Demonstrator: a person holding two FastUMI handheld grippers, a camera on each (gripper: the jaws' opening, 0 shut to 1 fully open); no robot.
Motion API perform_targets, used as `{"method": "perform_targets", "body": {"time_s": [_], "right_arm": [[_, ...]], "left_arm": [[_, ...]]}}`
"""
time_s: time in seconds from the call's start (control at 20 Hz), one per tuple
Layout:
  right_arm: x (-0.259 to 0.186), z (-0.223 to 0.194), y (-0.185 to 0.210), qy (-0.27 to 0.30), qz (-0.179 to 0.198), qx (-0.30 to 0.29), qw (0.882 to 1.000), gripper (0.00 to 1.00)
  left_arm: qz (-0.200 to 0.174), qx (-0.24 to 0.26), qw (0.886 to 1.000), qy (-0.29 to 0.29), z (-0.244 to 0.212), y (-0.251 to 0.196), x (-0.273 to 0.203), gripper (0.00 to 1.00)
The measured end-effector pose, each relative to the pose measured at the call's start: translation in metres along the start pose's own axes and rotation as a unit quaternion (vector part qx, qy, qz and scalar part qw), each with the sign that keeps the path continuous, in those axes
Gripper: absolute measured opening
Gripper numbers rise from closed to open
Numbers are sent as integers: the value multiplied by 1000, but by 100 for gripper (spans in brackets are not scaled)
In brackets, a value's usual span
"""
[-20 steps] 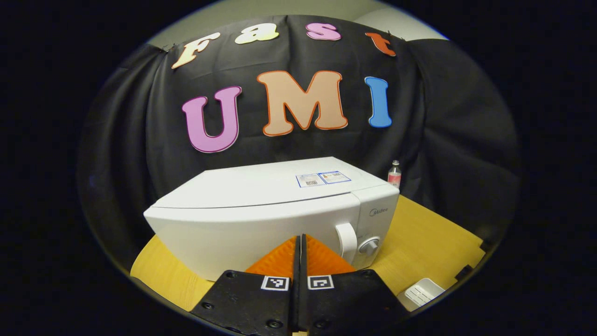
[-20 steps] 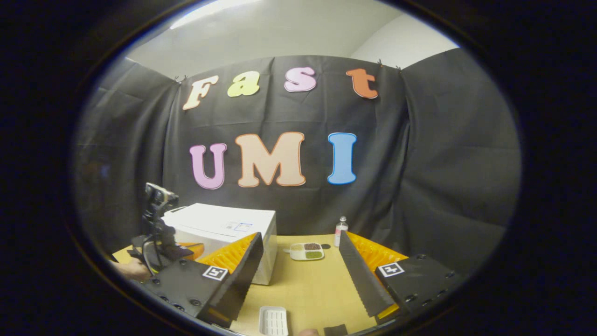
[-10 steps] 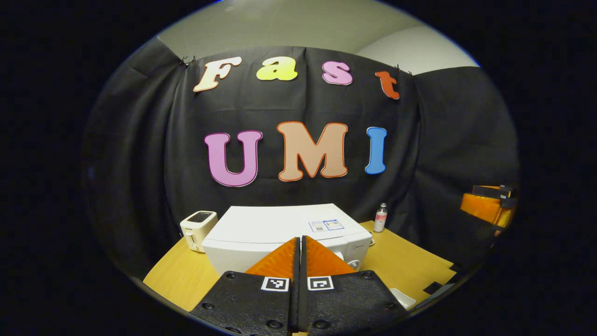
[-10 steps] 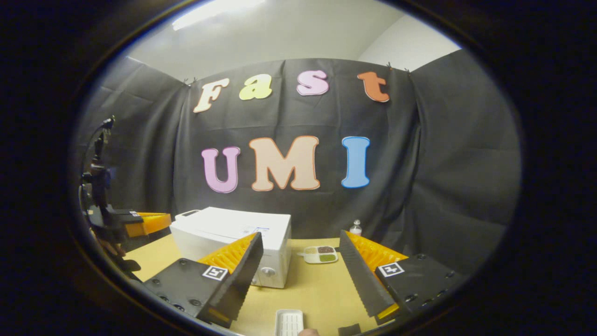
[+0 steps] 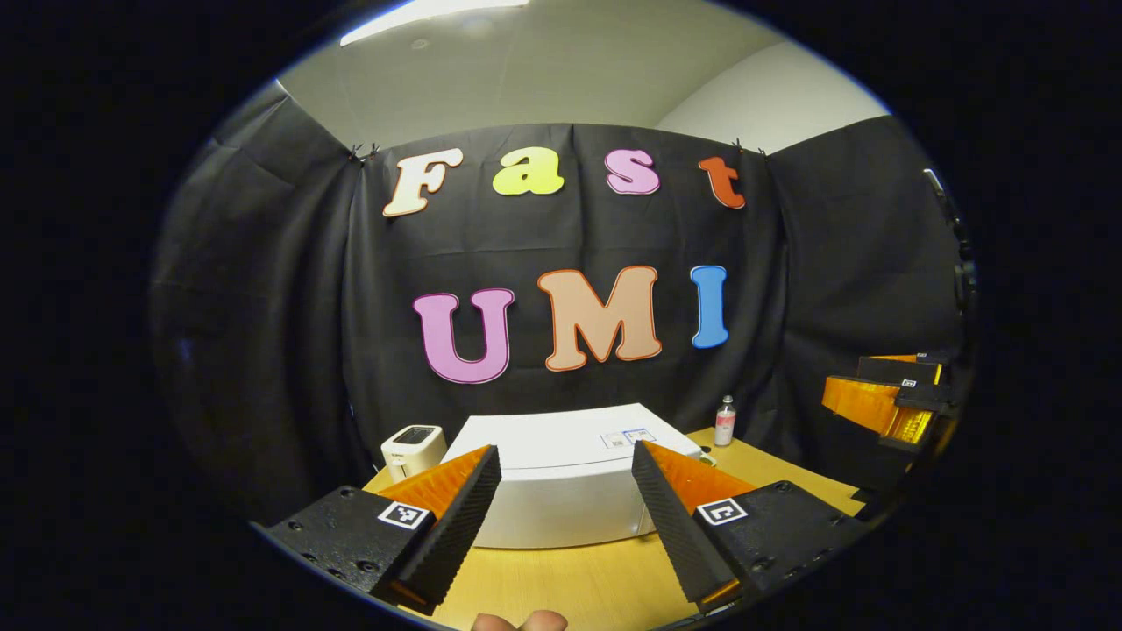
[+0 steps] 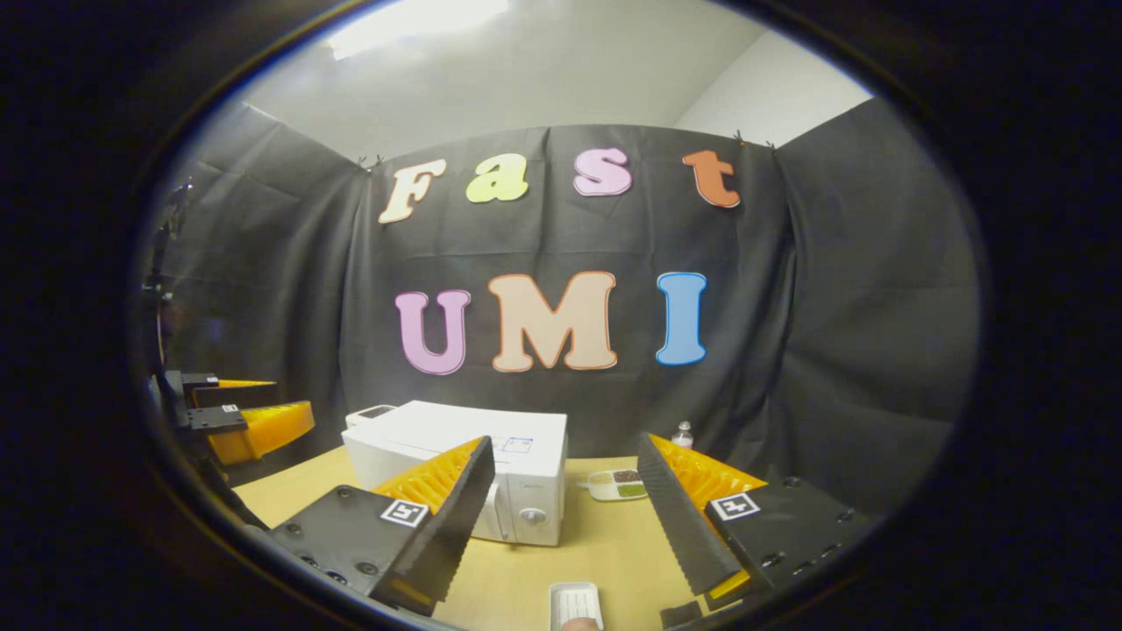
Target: Open the microwave oven with the left hand, put the food in, and close the microwave oven.
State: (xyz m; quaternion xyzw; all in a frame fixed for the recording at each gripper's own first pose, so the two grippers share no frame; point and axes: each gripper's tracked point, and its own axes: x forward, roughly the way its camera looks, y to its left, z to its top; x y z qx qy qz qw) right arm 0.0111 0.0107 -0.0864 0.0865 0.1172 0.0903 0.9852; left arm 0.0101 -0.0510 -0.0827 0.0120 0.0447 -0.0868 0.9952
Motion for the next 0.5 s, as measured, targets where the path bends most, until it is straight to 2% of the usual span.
{"method": "perform_targets", "body": {"time_s": [0.05, 0.1, 0.2, 0.25, 0.3, 0.5], "right_arm": [[-1, 1, 4, -4, 2, 2, 1000, 100], [-2, 2, 8, -7, 4, 2, 1000, 93], [-2, 3, 15, -9, 8, 5, 1000, 93], [-2, 5, 18, -12, 10, 7, 1000, 100], [-1, 7, 20, -13, 12, 8, 1000, 93], [-2, 9, 32, -18, 18, 7, 1000, 93]], "left_arm": [[2, -4, 1000, 5, -1, 1, -5, 95], [5, -7, 1000, 8, -2, 1, -9, 96], [9, -10, 1000, 7, -1, 4, -15, 97], [7, -10, 1000, 3, 3, 3, -18, 97], [5, -8, 1000, 0, 8, 2, -21, 95], [7, 11, 1000, -7, 12, 5, -27, 96]]}}
